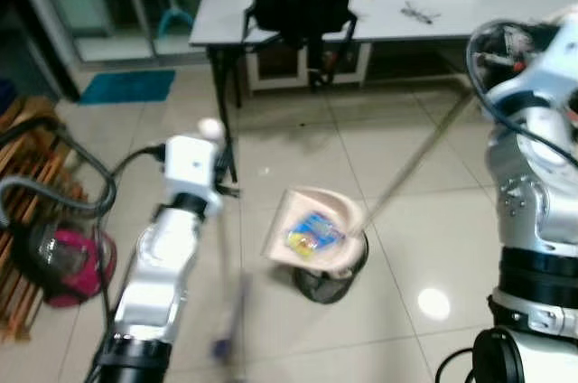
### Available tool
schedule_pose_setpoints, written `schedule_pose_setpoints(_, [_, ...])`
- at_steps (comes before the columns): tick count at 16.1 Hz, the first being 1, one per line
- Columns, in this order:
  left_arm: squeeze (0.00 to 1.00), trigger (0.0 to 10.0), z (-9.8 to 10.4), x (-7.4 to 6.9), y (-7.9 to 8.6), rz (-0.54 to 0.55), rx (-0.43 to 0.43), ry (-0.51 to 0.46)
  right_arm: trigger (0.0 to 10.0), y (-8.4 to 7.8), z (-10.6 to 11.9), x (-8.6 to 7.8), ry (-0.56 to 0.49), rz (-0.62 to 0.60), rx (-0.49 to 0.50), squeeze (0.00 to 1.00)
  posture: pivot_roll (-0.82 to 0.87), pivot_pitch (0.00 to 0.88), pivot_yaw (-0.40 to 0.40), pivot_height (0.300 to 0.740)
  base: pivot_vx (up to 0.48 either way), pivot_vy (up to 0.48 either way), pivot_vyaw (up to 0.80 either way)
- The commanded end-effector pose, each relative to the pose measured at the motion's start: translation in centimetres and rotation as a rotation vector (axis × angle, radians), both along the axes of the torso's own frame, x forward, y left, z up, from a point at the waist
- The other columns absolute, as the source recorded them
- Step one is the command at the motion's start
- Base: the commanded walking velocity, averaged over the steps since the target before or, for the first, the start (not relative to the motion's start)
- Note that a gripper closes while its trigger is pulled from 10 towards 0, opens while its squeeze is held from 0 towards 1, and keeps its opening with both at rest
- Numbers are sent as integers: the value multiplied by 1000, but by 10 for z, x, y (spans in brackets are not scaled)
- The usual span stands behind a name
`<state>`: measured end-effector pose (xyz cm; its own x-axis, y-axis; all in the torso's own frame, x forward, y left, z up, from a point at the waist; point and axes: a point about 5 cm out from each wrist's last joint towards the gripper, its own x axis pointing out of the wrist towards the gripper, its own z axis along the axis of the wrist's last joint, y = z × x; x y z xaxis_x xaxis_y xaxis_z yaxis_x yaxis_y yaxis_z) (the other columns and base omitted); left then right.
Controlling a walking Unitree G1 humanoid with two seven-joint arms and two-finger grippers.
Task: Sweep floor
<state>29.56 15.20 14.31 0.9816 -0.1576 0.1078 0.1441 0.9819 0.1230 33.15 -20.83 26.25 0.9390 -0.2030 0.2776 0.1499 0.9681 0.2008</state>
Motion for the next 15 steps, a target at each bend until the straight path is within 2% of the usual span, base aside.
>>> schedule_pose_setpoints(1, [0, 10000, 11, 2, -9, -25, -18, -48, 10000, -10, 13, -5, -65, -44, -3, 0, -32, 38, 32, 740, 0, 0, 0])
schedule_pose_setpoints(11, [0, 10000, 10, 2, -8, -18, -7, -36, 10000, -15, 15, -5, -76, -95, -41, 0, -32, 39, 35, 740, 0, 0, 0])
schedule_pose_setpoints(13, [0, 10000, 9, 1, -8, -21, -7, -34, 10000, -15, 19, -5, -110, -101, -81, 0, -32, 39, 36, 740, 0, 0, 0])
schedule_pose_setpoints(15, [0, 10000, 9, 1, -9, -24, -6, -32, 10000, -5, 27, -5, -192, -71, -174, 0, -33, 37, 38, 740, 0, 0, 0])
